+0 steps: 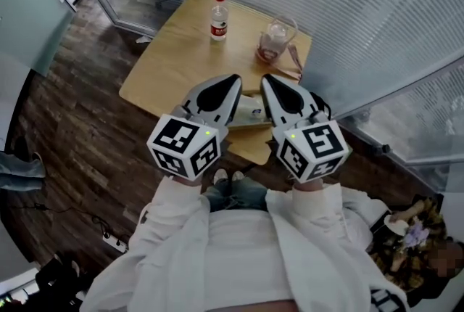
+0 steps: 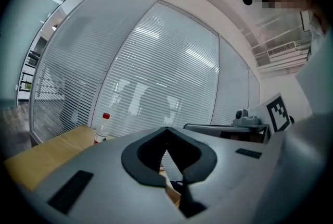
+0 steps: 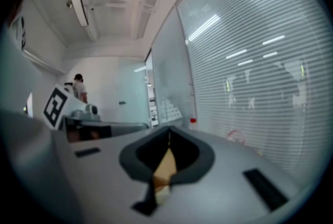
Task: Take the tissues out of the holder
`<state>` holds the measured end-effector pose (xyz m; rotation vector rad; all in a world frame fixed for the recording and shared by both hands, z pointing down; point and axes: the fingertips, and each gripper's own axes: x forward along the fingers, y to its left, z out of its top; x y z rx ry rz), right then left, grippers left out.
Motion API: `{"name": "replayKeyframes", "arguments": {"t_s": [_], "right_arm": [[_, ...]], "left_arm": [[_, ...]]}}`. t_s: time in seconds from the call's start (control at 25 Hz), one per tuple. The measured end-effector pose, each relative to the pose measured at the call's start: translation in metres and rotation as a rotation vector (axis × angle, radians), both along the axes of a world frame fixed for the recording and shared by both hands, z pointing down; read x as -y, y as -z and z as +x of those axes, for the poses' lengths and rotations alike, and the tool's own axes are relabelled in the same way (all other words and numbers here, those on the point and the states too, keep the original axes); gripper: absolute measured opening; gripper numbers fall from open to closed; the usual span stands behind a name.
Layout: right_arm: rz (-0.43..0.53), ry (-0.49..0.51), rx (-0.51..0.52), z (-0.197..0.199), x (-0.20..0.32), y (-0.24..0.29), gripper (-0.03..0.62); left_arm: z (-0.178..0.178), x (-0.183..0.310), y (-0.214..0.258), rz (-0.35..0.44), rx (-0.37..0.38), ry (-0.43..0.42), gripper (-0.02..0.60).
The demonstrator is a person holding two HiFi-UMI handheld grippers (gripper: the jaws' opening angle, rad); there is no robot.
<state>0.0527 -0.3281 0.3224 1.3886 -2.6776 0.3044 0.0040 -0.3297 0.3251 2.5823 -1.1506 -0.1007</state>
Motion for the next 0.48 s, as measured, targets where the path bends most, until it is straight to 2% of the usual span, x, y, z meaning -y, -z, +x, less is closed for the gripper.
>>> {"name": "replayKeyframes", "arguments": {"t_s": [0.2,0.36,0.48], "right_arm": [[0.002,0.019,-0.017,0.0,-0.001,-0.003,0.012],[-0.009,0.039,-0.025,-0.001,-0.001,-0.008,0.012],[-0.013,0.056,-0.055,-0.003,-0.001,-0.014,0.012]], "left_arm": [[0.001,-0.003,-0.005,-0.012,-0.011,0.009,0.009],[-0.002,-0.005,-0.01,-0.017,0.018,0.026,0.009],[-0.005,-0.005,-0.013,-0.02,0.012,0.041,0.009]]}}
